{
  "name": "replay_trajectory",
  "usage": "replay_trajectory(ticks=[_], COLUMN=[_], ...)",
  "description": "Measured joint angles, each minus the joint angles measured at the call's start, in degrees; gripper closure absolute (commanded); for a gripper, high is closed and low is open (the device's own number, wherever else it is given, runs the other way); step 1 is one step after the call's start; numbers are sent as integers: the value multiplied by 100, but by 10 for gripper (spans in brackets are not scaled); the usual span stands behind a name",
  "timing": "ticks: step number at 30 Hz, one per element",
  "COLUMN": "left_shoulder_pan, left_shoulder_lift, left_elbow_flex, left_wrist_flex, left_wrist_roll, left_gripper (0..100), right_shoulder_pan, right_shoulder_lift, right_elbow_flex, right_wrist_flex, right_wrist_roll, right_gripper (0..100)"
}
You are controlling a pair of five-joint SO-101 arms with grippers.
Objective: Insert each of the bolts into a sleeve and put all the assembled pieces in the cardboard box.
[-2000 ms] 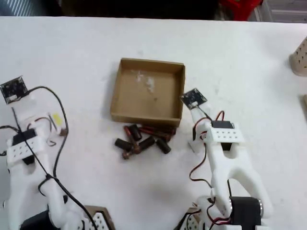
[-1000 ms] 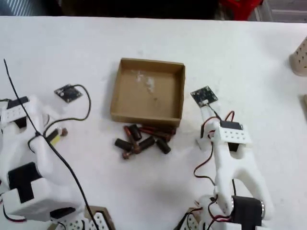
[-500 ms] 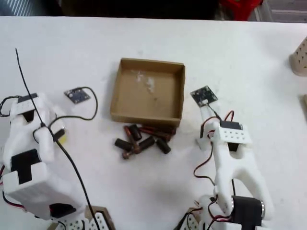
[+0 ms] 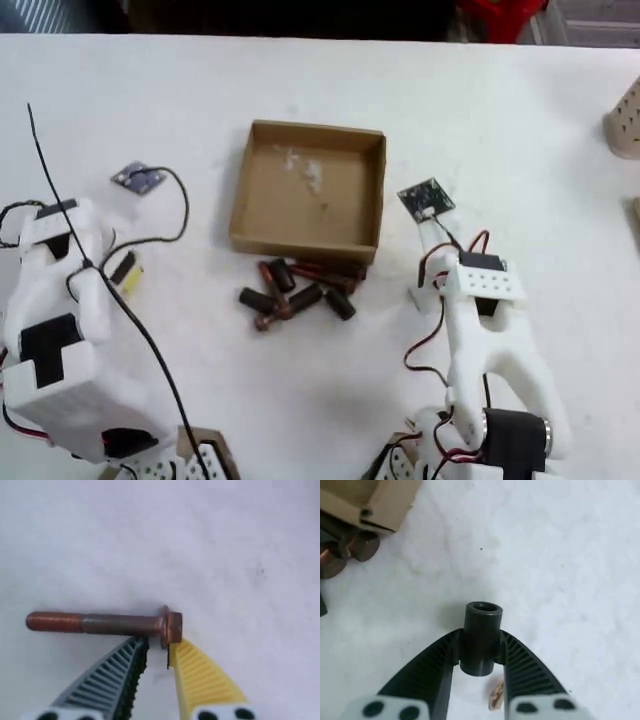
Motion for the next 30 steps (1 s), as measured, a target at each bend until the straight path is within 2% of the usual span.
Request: replay_trajectory(ticks=[4,8,12,15,19,23,30], left_shoulder_pan=[264,501,589,589,624,624,615], left_shoulder_lift=[-79,-97,-97,-88,-185,-747,-1116], left_elbow_flex=[-9,-26,-35,-35,-35,-35,-229], left_wrist_flex=[-492,-1459,-2286,-2602,-2567,-2013,-1231], left_wrist_roll=[440,756,1152,1371,1415,1160,510], left_gripper=[917,917,916,913,878,806,823], right_shoulder_pan=[0,-9,0,-9,-18,-26,-18], right_shoulder_lift=[0,0,0,0,211,536,756], right_elbow_flex=[0,0,0,0,0,-123,-369], right_wrist_flex=[0,0,0,0,0,26,202], right_wrist_roll=[0,0,0,0,0,0,0], right_gripper=[981,981,981,981,981,981,981])
